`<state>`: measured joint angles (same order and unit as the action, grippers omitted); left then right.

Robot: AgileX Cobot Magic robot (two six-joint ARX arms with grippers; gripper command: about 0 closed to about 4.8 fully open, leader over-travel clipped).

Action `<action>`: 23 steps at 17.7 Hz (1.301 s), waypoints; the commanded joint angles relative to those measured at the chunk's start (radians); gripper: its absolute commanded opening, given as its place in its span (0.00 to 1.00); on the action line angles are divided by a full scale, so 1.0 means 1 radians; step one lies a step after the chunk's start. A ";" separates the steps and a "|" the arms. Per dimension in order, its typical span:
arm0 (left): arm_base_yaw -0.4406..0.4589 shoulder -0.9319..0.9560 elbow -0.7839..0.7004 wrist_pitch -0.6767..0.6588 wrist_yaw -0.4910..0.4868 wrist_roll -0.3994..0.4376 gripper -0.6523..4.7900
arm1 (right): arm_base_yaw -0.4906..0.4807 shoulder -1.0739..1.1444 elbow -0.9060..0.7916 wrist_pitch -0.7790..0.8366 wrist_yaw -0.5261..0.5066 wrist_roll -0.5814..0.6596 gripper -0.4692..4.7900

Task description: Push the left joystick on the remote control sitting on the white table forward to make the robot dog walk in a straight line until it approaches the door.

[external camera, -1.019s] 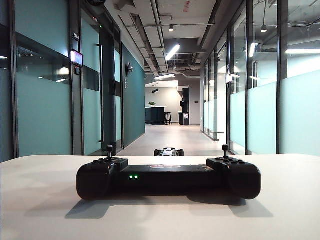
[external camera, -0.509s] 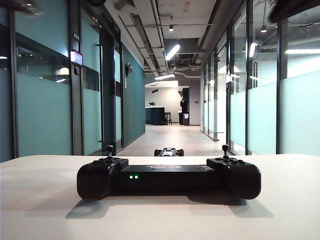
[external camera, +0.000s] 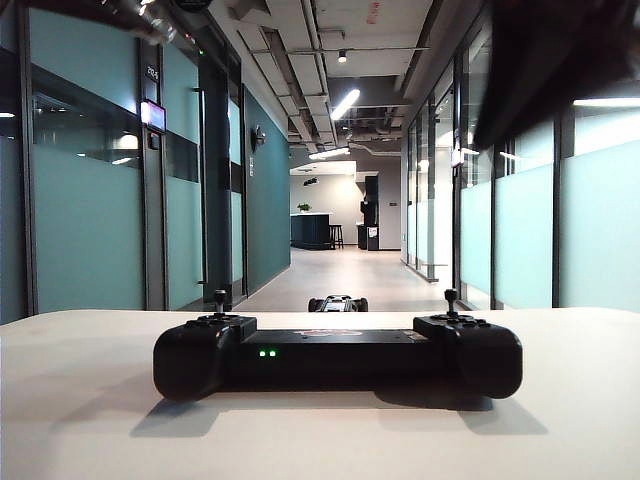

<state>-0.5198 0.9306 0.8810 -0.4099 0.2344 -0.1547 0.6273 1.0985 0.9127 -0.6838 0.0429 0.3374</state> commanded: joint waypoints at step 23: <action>-0.002 0.001 0.004 0.003 0.040 -0.003 0.11 | -0.003 0.489 0.139 -0.127 -0.043 0.029 0.88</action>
<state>-0.5205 0.9333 0.8810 -0.4126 0.2680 -0.1551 0.6228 1.5860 1.0489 -0.8280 -0.0010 0.3695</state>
